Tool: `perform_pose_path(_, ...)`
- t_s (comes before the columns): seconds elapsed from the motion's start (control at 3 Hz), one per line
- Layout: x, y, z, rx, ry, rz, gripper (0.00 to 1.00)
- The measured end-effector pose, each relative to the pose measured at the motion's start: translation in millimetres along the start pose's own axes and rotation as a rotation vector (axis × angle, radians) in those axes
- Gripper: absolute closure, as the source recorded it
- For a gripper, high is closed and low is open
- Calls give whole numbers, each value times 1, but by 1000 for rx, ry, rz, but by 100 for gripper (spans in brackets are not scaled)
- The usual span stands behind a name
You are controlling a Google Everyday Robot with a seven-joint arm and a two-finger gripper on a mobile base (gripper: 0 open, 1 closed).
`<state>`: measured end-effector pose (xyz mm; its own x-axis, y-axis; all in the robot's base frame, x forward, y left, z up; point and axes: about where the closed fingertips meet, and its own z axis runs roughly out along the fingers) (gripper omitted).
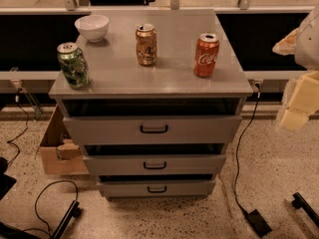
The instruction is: Open bottom drawer
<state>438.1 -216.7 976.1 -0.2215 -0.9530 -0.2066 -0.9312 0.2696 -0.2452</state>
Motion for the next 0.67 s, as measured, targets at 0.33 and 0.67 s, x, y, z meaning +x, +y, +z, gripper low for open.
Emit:
perform_pose_path(0.33,0,0,0,0,0,0,0)
perform_pose_path(0.67,-1,-3,-15,39,36,-13,0)
